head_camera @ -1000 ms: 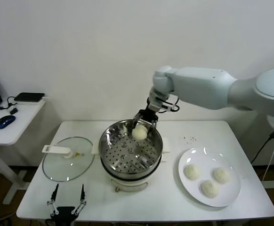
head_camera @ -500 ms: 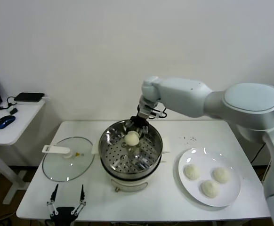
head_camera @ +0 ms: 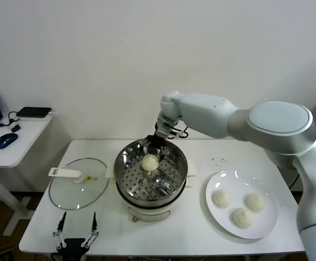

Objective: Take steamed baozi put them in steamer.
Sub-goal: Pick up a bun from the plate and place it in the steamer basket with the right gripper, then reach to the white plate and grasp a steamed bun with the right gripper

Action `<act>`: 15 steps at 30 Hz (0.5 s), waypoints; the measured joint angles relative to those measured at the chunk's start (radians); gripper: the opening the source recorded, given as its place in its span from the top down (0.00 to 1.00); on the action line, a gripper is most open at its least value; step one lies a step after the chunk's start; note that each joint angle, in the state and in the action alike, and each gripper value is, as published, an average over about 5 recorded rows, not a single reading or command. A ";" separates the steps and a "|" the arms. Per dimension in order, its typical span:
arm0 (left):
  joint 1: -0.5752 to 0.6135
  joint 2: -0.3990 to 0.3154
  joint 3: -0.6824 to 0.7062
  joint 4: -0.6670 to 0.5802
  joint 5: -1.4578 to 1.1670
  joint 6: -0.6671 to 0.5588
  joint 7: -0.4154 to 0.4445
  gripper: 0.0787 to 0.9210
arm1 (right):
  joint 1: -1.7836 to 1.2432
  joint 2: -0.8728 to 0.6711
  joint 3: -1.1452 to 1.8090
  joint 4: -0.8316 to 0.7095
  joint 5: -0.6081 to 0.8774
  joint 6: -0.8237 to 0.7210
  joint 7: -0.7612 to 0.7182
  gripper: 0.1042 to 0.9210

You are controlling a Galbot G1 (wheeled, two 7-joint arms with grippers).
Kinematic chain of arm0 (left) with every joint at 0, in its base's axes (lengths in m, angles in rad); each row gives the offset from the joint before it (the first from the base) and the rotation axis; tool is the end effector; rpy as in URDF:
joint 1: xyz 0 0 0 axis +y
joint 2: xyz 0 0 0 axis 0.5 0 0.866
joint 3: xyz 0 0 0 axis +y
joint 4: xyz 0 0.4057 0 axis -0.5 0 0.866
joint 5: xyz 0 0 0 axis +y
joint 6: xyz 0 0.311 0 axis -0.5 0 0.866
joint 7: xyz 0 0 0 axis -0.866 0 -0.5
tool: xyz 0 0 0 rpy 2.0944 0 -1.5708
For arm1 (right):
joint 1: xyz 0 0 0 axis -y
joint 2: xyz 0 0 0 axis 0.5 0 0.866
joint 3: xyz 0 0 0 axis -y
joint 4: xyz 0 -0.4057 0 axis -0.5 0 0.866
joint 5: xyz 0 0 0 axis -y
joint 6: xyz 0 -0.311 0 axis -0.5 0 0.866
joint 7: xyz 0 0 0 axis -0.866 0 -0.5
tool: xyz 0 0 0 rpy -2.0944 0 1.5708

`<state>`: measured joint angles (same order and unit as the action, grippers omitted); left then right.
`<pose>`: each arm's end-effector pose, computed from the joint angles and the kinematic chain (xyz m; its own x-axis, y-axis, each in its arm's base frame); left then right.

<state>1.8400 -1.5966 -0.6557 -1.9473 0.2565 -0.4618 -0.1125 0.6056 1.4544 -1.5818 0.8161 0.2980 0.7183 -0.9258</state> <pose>-0.0070 0.0306 -0.4093 -0.9929 -0.1025 -0.0601 -0.1159 0.9468 0.3002 0.6445 0.1218 -0.0629 0.0216 -0.3287 0.9442 -0.2579 -0.9143 -0.3124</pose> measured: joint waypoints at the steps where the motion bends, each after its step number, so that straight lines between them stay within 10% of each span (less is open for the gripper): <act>1: 0.001 0.000 0.000 -0.001 0.000 0.000 0.000 0.12 | 0.010 -0.005 -0.007 0.005 0.011 0.000 -0.002 0.12; 15: 0.009 -0.001 0.000 -0.007 0.001 0.000 0.001 0.12 | 0.224 -0.167 -0.212 0.188 0.255 -0.275 0.021 0.12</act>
<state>1.8494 -1.5974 -0.6555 -1.9545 0.2573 -0.4619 -0.1119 0.8300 1.2876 -1.7939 1.0036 0.5527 0.4429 -0.9051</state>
